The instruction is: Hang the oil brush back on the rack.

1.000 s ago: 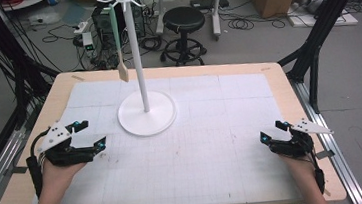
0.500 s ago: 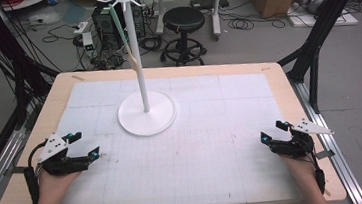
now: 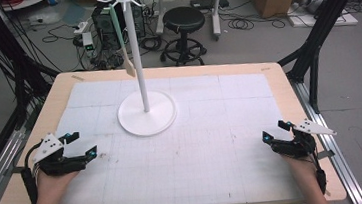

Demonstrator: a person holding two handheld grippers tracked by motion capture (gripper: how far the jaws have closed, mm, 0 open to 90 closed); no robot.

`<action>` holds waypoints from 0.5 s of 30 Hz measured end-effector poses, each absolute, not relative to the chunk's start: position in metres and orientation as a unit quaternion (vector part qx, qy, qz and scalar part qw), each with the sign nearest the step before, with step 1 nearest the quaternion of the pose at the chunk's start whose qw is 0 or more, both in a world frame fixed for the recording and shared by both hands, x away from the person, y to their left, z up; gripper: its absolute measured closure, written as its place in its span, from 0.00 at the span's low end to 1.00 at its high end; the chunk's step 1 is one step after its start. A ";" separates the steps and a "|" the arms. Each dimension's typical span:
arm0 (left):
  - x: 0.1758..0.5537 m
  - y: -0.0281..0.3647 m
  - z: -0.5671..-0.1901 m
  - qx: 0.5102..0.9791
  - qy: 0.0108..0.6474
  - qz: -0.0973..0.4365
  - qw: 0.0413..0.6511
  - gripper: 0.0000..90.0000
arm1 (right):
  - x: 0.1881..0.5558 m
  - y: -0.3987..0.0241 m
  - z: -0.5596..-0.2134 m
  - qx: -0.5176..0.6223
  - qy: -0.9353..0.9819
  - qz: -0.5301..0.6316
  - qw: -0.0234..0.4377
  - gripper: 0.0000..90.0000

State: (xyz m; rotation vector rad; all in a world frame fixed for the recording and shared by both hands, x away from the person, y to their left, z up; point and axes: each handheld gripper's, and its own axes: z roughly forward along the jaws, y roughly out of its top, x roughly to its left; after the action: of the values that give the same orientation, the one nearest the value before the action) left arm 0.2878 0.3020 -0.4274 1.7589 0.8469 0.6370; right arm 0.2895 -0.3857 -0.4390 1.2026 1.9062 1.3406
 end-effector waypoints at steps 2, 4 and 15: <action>0.288 0.301 -0.428 0.732 0.353 0.265 0.518 0.18 | 0.290 -0.386 -0.439 0.442 0.703 0.494 0.257 0.20; 0.288 0.301 -0.428 0.734 0.352 0.266 0.517 0.18 | 0.290 -0.386 -0.439 0.443 0.702 0.495 0.256 0.20; 0.288 0.300 -0.428 0.734 0.353 0.266 0.516 0.18 | 0.290 -0.386 -0.439 0.442 0.703 0.494 0.256 0.20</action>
State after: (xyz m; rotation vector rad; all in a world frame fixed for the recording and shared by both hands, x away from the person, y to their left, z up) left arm 0.2879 0.3004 -0.4278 1.7620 0.8475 0.6395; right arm 0.2897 -0.3858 -0.4391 1.1994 1.9087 1.3417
